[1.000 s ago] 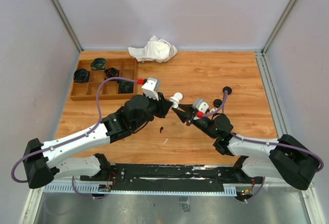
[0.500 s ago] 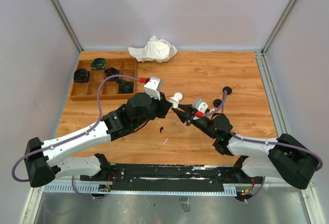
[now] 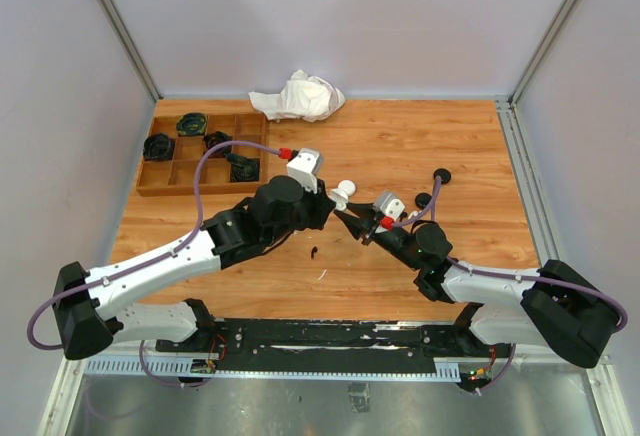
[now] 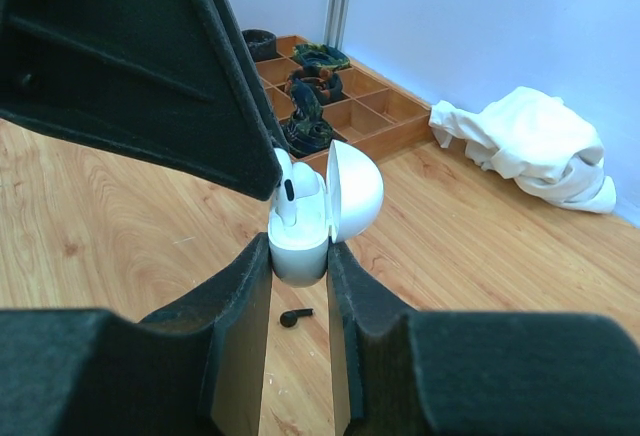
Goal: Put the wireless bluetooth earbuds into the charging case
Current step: Place the earbud in the charging case, then close the charging case, then place the charging case at the center of the board, then pick up the charging case at the center of the board.
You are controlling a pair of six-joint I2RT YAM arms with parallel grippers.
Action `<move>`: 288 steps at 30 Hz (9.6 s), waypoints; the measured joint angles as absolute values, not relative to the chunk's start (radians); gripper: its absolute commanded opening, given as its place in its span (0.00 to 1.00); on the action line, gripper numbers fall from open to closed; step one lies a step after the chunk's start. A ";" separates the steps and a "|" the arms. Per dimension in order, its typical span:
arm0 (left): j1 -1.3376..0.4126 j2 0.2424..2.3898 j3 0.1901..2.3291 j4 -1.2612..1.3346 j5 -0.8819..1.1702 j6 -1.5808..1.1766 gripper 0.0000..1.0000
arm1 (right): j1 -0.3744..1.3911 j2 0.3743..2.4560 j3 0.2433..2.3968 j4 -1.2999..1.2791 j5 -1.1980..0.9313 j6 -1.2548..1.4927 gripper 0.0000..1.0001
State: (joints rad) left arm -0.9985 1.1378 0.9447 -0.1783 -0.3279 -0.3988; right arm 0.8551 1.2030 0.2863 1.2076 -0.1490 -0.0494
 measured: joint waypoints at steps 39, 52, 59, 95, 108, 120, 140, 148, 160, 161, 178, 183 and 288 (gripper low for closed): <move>-0.998 1.147 0.960 -0.170 -0.155 -0.437 0.50 | 0.855 1.207 0.284 1.213 -0.150 -0.056 0.13; -0.828 1.036 0.959 -0.219 0.040 -0.389 0.57 | 0.845 1.090 0.274 1.066 -0.305 -0.117 0.14; -0.758 1.049 0.944 -0.186 0.272 -0.382 0.58 | 0.833 1.062 0.288 1.001 -0.406 -0.118 0.15; -0.735 1.018 0.891 -0.242 0.326 -0.356 0.67 | 0.627 1.003 0.303 0.860 -0.432 0.152 0.15; -0.553 0.924 0.844 -0.345 0.043 -0.320 0.82 | 0.342 0.696 0.304 0.148 -0.175 0.364 0.18; -0.448 0.881 0.735 -0.347 0.024 -0.301 0.87 | -0.036 0.790 0.304 -0.103 -0.158 0.502 0.24; -0.389 0.829 0.721 -0.342 0.051 -0.295 0.87 | -0.143 0.835 0.369 -0.258 -0.083 0.498 0.78; -0.373 0.818 0.721 -0.337 0.079 -0.295 0.87 | -0.004 0.949 0.589 -0.268 -0.049 0.344 0.85; -0.368 0.808 0.714 -0.332 0.117 -0.290 0.88 | 0.070 1.351 0.829 -0.264 -0.081 0.171 0.79; -0.368 0.807 0.712 -0.331 0.118 -0.289 0.88 | 0.070 1.386 0.847 -0.265 -0.096 0.157 0.78; -0.355 0.807 0.710 -0.329 0.146 -0.277 0.88 | 0.095 1.674 0.986 -0.281 -0.165 0.037 0.65; -0.355 0.807 0.707 -0.320 0.159 -0.271 0.88 | 0.107 1.712 1.008 -0.298 -0.159 0.013 0.63; -0.645 1.024 0.554 0.331 0.221 -0.624 0.40 | 0.968 1.230 0.576 0.662 0.025 -0.056 0.47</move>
